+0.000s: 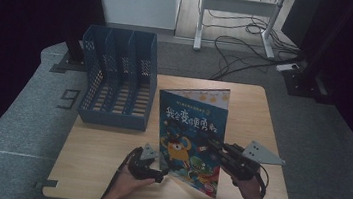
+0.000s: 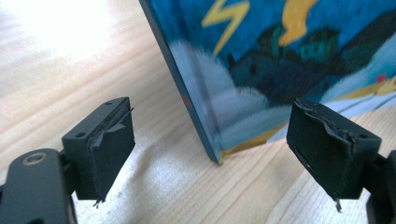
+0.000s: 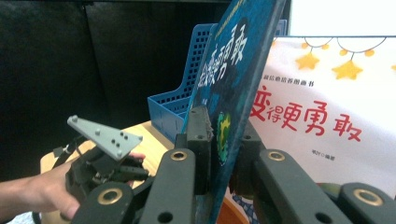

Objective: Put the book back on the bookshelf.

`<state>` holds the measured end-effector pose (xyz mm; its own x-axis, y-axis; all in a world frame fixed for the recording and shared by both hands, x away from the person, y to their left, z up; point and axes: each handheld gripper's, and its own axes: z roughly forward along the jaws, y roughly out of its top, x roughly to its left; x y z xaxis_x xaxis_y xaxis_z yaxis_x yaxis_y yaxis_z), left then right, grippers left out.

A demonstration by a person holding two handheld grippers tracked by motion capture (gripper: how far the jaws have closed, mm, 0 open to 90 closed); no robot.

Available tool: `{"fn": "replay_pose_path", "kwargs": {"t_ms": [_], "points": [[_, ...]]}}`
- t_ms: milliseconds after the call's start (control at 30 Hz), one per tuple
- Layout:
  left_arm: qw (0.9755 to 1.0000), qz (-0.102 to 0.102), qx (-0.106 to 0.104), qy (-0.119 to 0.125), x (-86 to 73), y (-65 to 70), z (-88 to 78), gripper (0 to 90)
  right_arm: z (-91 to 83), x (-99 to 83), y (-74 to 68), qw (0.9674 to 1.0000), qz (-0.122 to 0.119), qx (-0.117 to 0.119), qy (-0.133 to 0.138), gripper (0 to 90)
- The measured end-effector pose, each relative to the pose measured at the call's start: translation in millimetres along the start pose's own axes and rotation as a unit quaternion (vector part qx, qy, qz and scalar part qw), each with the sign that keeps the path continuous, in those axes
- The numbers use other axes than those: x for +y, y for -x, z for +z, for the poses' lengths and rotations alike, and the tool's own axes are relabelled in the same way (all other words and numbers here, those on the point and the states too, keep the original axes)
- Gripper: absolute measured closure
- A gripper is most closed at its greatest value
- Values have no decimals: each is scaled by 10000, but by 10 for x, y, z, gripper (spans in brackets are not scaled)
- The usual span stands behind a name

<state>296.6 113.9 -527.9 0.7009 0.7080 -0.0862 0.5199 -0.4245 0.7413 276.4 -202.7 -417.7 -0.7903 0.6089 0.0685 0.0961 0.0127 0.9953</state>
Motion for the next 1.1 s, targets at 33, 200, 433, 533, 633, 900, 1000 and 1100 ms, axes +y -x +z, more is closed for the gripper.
{"fn": "replay_pose_path", "kwargs": {"t_ms": [33, 200, 433, 533, 633, 900, 1000, 1100], "points": [[10000, 4, 10, 43, 10, -4, -11, 150, -10, 0, -1, 10000, 11, 3, -31, 803], [9998, -28, -12, 211, 122, -75, -80, 151, -52, -8, 0, 9998, 72, 26, -160, 798], [9988, -81, -128, 460, 263, -141, -154, 166, -108, -27, -31, 9997, 36, 68, -235, 799], [9984, -64, -241, 513, 333, -159, -173, 160, -123, -39, -29, 9996, 100, 69, -263, 798], [9980, 5, -339, 528, 419, -158, -197, 160, -137, -54, -22, 9995, 137, 63, -284, 795], [9962, 124, -400, 767, 588, -99, -284, 186, -163, -68, -28, 9994, 82, 19, -337, 782], [9955, 149, -415, 839, 597, -86, -308, 205, -174, -88, -9, 9994, 116, 4, -332, 774], [9952, 165, -397, 874, 594, -75, -310, 219, -184, -109, 16, 9992, 149, -21, -357, 763]]}}
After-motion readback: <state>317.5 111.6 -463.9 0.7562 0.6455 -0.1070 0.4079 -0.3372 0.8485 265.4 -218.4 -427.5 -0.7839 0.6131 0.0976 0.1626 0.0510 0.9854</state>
